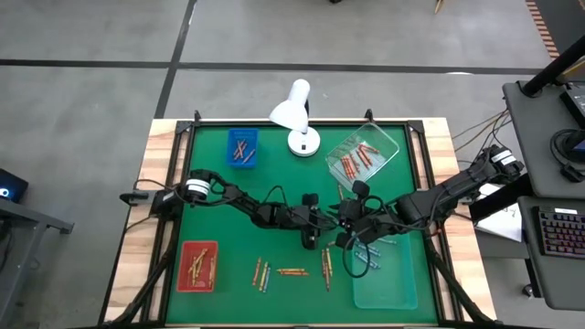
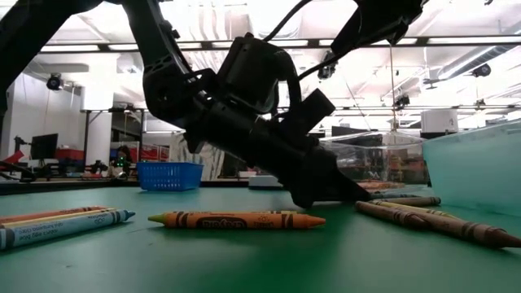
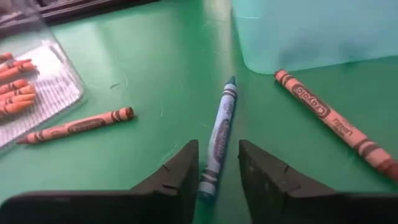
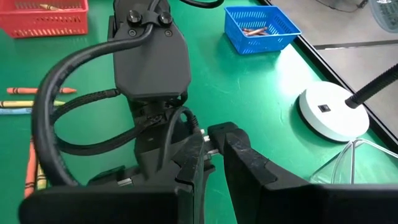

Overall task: Sort crayons
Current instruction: Put the blue crayon into the green bin, then put the brown crayon into the blue bin

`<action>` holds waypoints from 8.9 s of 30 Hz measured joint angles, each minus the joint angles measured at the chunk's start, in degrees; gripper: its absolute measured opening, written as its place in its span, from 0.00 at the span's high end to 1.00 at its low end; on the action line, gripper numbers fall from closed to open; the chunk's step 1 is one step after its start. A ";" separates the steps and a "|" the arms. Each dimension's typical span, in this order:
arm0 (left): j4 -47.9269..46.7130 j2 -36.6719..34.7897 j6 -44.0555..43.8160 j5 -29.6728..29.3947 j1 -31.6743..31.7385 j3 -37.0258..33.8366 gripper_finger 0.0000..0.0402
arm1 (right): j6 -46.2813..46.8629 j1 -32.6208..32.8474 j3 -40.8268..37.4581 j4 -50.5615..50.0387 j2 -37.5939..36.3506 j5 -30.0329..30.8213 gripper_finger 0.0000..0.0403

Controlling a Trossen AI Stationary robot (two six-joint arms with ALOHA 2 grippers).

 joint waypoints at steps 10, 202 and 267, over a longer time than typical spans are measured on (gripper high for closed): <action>-0.50 -0.09 1.43 -0.20 1.09 -0.04 0.96 | 0.10 0.00 0.00 0.02 0.14 0.00 0.87; 0.63 -71.87 14.28 -0.37 0.20 -34.77 0.57 | 46.46 -17.29 20.98 -41.13 25.82 -22.15 0.77; -7.12 -69.84 5.19 -1.93 0.20 -35.06 0.57 | 31.21 -20.15 10.85 -17.32 24.55 -22.03 0.97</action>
